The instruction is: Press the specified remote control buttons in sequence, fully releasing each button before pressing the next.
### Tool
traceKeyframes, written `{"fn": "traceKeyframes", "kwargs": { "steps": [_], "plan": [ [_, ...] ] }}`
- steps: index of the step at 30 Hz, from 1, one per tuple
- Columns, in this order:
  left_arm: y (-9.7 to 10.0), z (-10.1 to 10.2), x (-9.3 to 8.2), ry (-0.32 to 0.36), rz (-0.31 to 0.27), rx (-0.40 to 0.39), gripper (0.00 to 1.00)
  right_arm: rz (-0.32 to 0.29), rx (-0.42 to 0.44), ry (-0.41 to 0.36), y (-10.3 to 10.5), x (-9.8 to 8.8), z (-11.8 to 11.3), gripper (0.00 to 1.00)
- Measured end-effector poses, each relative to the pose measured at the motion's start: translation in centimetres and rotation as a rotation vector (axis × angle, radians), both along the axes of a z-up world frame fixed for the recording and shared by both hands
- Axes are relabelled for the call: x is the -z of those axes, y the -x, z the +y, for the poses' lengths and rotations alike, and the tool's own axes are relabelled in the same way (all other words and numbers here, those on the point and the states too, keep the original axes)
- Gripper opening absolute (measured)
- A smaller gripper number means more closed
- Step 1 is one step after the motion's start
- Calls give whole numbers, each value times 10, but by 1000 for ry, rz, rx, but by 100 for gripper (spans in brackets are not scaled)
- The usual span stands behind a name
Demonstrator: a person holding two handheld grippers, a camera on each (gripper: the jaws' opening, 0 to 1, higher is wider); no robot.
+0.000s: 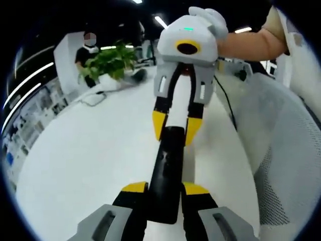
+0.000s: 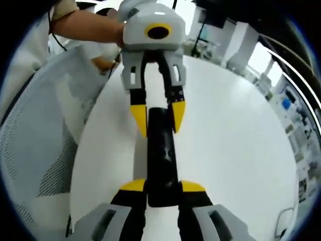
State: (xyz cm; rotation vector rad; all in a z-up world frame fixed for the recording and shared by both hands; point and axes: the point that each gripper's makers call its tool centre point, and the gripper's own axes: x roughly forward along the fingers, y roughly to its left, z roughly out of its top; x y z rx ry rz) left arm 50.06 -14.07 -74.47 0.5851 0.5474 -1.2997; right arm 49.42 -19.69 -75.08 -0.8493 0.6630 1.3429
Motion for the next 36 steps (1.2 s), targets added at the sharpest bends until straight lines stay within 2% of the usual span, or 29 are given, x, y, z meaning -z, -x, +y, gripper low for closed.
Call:
{"fn": "traceKeyframes", "kwargs": {
  "steps": [15, 19, 36],
  "plan": [
    [-60, -10, 0, -8, -32, 12, 25, -42, 9, 0, -61, -2, -10, 21],
    [-81, -6, 4, -8, -33, 7, 25, -51, 11, -6, -77, 0, -10, 21],
    [-141, -3, 14, -30, -33, -16, 25, -81, 10, -13, -137, 6, -4, 21]
  ]
}}
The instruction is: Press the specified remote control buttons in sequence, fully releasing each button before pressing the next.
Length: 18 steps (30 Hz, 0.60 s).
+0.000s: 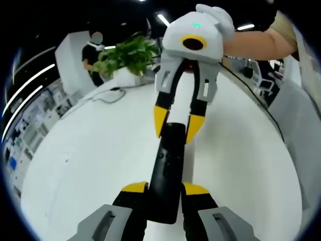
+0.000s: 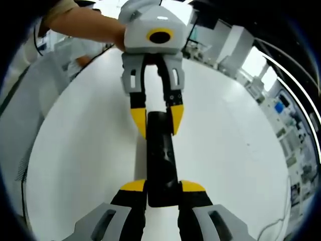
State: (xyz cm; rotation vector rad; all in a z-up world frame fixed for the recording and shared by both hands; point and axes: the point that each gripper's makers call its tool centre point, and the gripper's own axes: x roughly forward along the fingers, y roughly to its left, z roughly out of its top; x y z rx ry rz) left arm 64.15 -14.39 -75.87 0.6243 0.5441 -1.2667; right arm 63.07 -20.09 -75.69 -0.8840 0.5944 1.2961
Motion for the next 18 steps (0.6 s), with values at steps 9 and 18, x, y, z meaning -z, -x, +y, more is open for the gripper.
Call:
{"fn": "traceKeyframes", "kwargs": {
  "steps": [9, 18],
  "plan": [
    [-18, -2, 7, -27, 2, -2, 25, -13, 4, 11, -22, 7, -1, 21],
    [-18, 0, 16, -63, 2, 8, 25, -6, 7, 27, -23, 21, 1, 21]
  ]
}}
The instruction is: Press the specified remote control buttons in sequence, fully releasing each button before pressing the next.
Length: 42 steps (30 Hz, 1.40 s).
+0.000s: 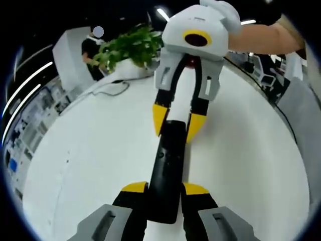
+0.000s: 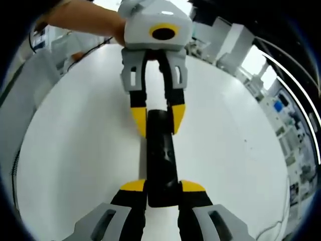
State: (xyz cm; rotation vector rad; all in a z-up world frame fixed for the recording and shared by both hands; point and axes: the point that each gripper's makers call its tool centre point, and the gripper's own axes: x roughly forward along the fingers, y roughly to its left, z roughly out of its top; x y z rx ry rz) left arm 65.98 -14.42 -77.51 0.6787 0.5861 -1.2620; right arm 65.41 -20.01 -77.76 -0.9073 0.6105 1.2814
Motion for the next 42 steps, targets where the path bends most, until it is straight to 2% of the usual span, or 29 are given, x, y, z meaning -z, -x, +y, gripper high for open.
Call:
{"fn": "traceKeyframes", "kwargs": {
  "steps": [6, 12, 15, 27, 39, 42],
  "plan": [
    [-1, 0, 9, -31, 8, 10, 25, 11, -9, 19, 2, 7, 2, 21],
    [-2, 2, 2, -17, 16, 10, 25, 29, -2, 14, 1, 6, 1, 21],
    [-3, 2, -1, -5, 47, -7, 25, 28, -7, 17, -1, 3, 0, 21],
    [-9, 0, 0, -4, 63, -18, 25, 54, -2, 20, -6, -2, -2, 22],
    [-11, 1, 0, -21, 46, -30, 26, 40, 39, -16, -15, -2, -3, 24],
    [-11, 3, -3, -39, 20, -12, 27, 48, 66, -64, -16, -6, -2, 25]
  ]
}}
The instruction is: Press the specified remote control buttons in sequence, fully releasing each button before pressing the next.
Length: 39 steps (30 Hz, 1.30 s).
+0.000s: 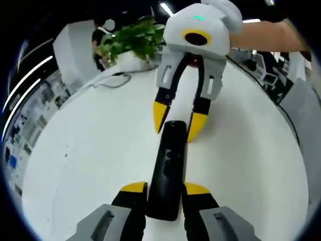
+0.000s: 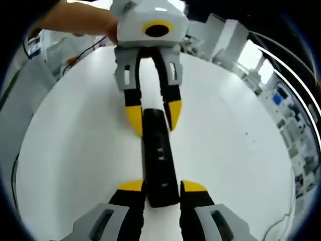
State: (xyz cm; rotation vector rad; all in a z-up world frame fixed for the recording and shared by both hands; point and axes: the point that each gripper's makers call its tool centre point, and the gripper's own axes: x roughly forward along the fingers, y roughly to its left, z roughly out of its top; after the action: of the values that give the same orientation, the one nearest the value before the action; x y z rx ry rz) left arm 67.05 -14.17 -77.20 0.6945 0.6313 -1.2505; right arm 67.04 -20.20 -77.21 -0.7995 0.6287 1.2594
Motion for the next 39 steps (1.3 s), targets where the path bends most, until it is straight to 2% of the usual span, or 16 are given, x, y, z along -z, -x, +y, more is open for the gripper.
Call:
{"fn": "traceKeyframes", "kwargs": {
  "steps": [2, 5, 15, 20, 25, 26, 32, 39],
  "plan": [
    [-2, -1, -4, 12, -8, -3, 27, 3, 16, -28, 0, -4, 2, 26],
    [-4, -7, -16, 67, -14, -28, 28, -8, 32, -52, 2, -11, 2, 26],
    [9, -17, -41, 168, -29, -74, 30, -17, 100, -157, 17, -32, 1, 28],
    [25, -16, -51, 209, -41, -92, 30, -14, 151, -214, 31, -41, -5, 30],
    [50, -18, -64, 283, -9, -144, 29, -9, 192, -261, 46, -47, -13, 29],
    [59, -20, -67, 293, -7, -151, 29, -12, 198, -266, 49, -48, -15, 29],
    [83, -17, -74, 347, -4, -182, 29, -16, 224, -311, 71, -59, -19, 29],
    [109, -9, -89, 479, 20, -260, 30, -27, 249, -358, 100, -71, -20, 29]
  ]
}}
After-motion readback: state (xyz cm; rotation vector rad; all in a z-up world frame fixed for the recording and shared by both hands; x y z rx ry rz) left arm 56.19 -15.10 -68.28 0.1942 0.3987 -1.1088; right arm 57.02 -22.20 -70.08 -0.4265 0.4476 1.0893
